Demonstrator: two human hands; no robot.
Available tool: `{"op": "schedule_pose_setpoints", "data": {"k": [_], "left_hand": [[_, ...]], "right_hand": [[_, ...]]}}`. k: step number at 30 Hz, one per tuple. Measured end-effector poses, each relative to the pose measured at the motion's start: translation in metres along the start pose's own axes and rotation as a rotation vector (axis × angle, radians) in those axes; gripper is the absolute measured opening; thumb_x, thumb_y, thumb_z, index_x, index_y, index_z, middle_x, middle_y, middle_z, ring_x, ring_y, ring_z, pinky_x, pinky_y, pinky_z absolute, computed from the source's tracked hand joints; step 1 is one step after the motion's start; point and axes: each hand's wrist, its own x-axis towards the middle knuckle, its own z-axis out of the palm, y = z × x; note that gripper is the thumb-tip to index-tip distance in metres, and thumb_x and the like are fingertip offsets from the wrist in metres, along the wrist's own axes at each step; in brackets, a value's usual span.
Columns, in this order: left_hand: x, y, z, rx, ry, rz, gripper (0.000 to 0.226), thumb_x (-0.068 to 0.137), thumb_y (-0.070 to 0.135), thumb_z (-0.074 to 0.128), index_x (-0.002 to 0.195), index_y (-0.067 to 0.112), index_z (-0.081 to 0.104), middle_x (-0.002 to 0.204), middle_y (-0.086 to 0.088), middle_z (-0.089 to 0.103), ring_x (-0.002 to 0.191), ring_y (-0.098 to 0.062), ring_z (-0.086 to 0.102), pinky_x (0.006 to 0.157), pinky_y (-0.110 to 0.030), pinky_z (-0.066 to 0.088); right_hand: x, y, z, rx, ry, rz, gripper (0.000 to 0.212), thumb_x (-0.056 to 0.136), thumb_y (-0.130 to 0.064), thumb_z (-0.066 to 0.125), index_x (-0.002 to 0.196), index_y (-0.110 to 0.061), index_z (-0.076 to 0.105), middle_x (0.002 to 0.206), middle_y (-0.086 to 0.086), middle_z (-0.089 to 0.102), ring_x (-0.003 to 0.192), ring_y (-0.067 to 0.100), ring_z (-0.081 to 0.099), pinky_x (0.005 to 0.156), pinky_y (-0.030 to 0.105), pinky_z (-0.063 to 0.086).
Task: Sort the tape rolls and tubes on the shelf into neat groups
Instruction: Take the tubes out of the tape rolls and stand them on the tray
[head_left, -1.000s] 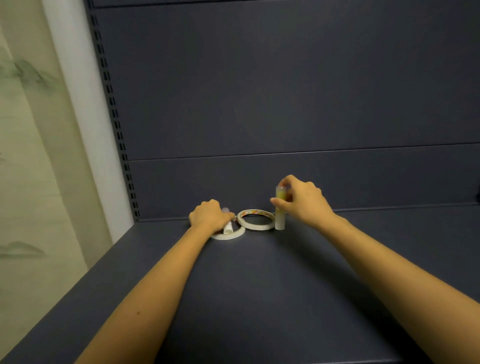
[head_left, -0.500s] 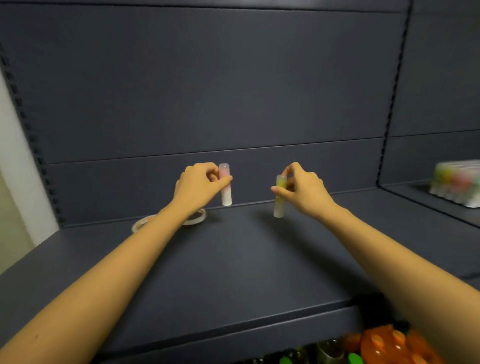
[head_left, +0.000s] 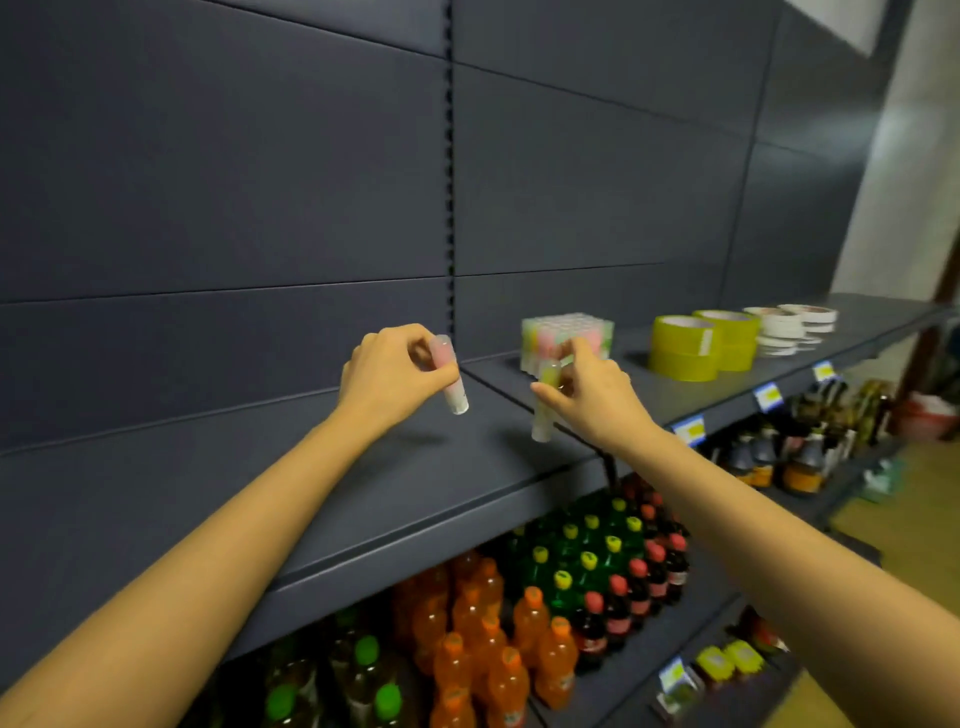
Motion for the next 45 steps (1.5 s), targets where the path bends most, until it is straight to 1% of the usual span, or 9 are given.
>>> {"op": "schedule_pose_setpoints", "data": {"k": [8,14,20,24,26,29,33,39,45], "left_hand": [[0.019,0.083,0.112,0.001,-0.127,0.131,0.006,0.072,0.028,0.065,0.077,0.026,0.063,0.072,0.013,0.066,0.081,-0.015,0.064,0.071,-0.031,0.050],[0.046,0.102,0.164,0.023,-0.183,0.151,0.013,0.073,0.033,0.069,0.065,0.032,0.059,0.068,0.014,0.060,0.075,-0.016,0.057,0.065,-0.028,0.043],[0.084,0.099,0.211,0.038,-0.086,0.147,0.007,0.077,0.027,0.063,0.071,0.023,0.063,0.055,0.019,0.055,0.062,0.002,0.051,0.054,-0.019,0.031],[0.106,0.094,0.232,0.132,0.013,0.169,0.006,0.075,0.025,0.065,0.079,0.021,0.062,0.057,0.018,0.048,0.065,-0.004,0.043,0.064,-0.024,0.032],[0.114,0.091,0.240,0.199,0.048,0.193,0.010,0.075,0.027,0.064,0.083,0.022,0.061,0.065,0.014,0.056,0.070,-0.007,0.045,0.066,-0.028,0.030],[0.122,0.089,0.248,0.309,0.062,0.209,0.016,0.079,0.032,0.060,0.092,0.023,0.058,0.085,0.009,0.064,0.081,-0.016,0.051,0.068,-0.027,0.028],[0.129,0.091,0.255,0.377,0.085,0.206,0.023,0.081,0.033,0.059,0.103,0.025,0.054,0.092,0.006,0.066,0.085,-0.021,0.054,0.063,-0.027,0.030],[0.132,0.093,0.269,0.505,0.128,0.159,0.022,0.079,0.034,0.061,0.099,0.026,0.056,0.091,0.009,0.062,0.086,-0.018,0.048,0.066,-0.027,0.027],[0.128,0.105,0.281,0.598,0.197,0.125,0.008,0.077,0.030,0.062,0.081,0.023,0.064,0.074,0.008,0.061,0.077,-0.018,0.050,0.064,-0.026,0.021]], "right_hand": [[-0.007,0.113,-0.072,-0.060,0.122,0.090,0.037,0.088,-0.032,0.064,0.109,-0.007,0.047,0.093,0.013,0.069,0.094,0.035,0.060,0.069,0.035,0.038],[0.009,0.158,-0.088,-0.008,0.133,0.103,0.034,0.087,-0.030,0.065,0.107,-0.008,0.048,0.092,0.012,0.068,0.090,0.032,0.061,0.080,0.041,0.047],[0.045,0.194,-0.077,0.042,0.123,0.037,0.032,0.084,-0.028,0.069,0.104,-0.010,0.053,0.093,0.007,0.068,0.084,0.026,0.066,0.078,0.039,0.051],[0.085,0.211,-0.069,0.051,0.117,-0.023,0.030,0.083,-0.029,0.070,0.104,-0.012,0.055,0.089,0.000,0.064,0.084,0.023,0.066,0.075,0.035,0.050],[0.102,0.219,-0.063,0.082,0.136,-0.055,0.030,0.083,-0.029,0.070,0.103,-0.013,0.056,0.084,-0.006,0.061,0.080,0.019,0.066,0.072,0.030,0.049],[0.119,0.228,-0.053,0.188,0.140,-0.110,0.028,0.082,-0.026,0.071,0.100,-0.012,0.056,0.082,-0.006,0.060,0.075,0.017,0.065,0.073,0.034,0.053],[0.136,0.238,-0.039,0.252,0.075,-0.167,0.027,0.083,-0.025,0.071,0.101,-0.012,0.056,0.086,0.000,0.064,0.077,0.018,0.065,0.076,0.038,0.054],[0.164,0.249,-0.023,0.306,0.049,-0.268,0.026,0.083,-0.026,0.071,0.100,-0.016,0.055,0.083,-0.005,0.062,0.071,0.011,0.060,0.069,0.027,0.051],[0.183,0.257,-0.009,0.445,-0.008,-0.347,0.023,0.080,-0.020,0.072,0.097,-0.016,0.056,0.081,-0.005,0.064,0.063,0.006,0.058,0.067,0.021,0.050]]}}
